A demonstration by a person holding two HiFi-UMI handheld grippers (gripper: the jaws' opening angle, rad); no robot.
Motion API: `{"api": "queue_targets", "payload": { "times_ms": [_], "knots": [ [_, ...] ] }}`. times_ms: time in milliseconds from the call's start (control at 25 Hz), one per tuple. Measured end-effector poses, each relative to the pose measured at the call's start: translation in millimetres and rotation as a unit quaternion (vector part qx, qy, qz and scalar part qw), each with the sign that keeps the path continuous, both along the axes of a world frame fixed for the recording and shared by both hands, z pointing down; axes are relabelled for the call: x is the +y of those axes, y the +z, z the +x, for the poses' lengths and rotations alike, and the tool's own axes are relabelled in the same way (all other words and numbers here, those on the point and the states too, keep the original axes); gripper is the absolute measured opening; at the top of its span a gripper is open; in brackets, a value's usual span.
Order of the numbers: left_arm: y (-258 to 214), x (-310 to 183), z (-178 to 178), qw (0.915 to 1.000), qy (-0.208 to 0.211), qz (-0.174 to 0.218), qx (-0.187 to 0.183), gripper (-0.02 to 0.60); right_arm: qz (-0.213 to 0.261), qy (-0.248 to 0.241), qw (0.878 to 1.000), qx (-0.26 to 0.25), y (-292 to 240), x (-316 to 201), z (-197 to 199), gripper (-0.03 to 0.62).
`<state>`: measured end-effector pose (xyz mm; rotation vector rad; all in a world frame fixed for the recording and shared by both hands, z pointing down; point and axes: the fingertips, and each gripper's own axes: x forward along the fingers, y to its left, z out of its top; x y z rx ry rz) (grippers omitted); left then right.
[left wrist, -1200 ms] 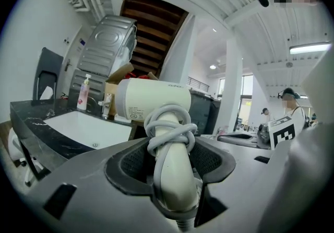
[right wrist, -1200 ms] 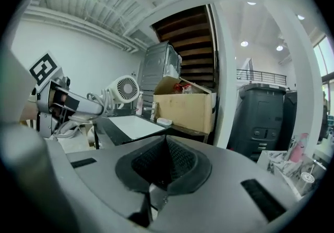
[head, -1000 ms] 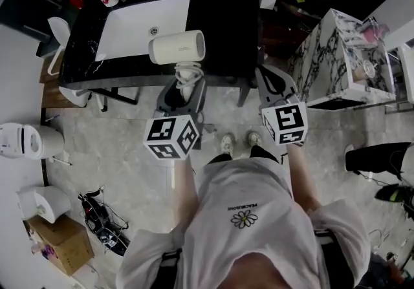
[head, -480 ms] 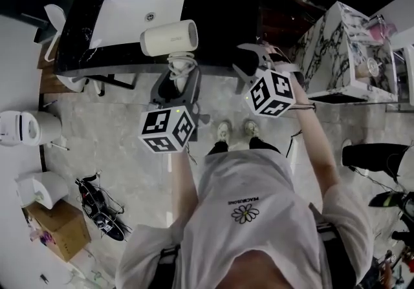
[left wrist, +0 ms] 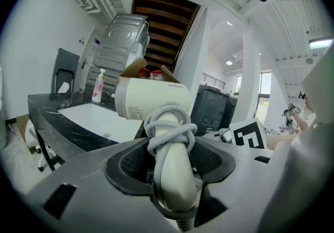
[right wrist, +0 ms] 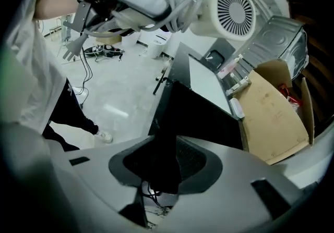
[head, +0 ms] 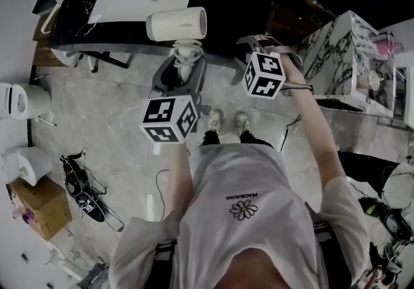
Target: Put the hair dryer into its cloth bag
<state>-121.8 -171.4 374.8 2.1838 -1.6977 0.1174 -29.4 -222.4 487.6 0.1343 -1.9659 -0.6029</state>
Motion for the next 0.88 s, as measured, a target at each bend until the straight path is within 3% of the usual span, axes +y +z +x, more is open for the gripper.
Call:
{"api": "queue_targets", "payload": {
  "times_ms": [200, 560, 880],
  "knots": [
    [9.0, 1.1, -0.3, 1.0, -0.003, -0.009, 0.0, 0.241, -0.002, 0.001, 1.0, 0.004, 7.6, -3.7, -5.5, 0.105],
    [10.9, 1.7, -0.6, 0.9999, -0.003, -0.013, 0.004, 0.241, -0.005, 0.005, 1.0, 0.028, 16.6, -6.8, -7.7, 0.033],
    [14.0, 3.5, -1.1, 0.9998, 0.002, -0.02, 0.003, 0.241, 0.009, 0.016, 1.0, -0.025, -10.5, -11.5, -14.3, 0.02]
  ]
}}
